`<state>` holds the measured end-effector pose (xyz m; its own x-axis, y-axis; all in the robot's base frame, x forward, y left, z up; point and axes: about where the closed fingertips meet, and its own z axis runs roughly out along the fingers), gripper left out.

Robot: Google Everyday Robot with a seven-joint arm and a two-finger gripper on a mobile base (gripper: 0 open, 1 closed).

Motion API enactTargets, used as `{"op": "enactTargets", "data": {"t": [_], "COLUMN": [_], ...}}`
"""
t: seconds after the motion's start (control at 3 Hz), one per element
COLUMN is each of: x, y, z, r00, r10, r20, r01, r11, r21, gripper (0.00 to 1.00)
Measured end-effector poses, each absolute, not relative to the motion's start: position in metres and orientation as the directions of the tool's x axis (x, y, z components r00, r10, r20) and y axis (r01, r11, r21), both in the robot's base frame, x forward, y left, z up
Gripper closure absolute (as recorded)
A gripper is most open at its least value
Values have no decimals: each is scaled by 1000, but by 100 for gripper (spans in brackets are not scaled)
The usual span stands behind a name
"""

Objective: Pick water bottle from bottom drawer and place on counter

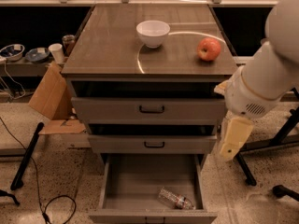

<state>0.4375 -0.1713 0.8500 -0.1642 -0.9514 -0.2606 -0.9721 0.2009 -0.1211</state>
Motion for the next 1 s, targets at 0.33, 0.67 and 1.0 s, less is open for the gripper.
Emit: {"op": "enactTargets", "data": {"t": [0.33,0.67,1.0], "x": [441,445,447], "y": [-162,-161,-160], "z": [780,703,659], "r00": [-230,-340,-399], "r10": [-933,-896,-870], "r20": [-277,-285,-288], "r01": [-963,-932,-910], "r11": [260,362,413], "r21": [-77,-25,13], "gripper": [0,0,0]}}
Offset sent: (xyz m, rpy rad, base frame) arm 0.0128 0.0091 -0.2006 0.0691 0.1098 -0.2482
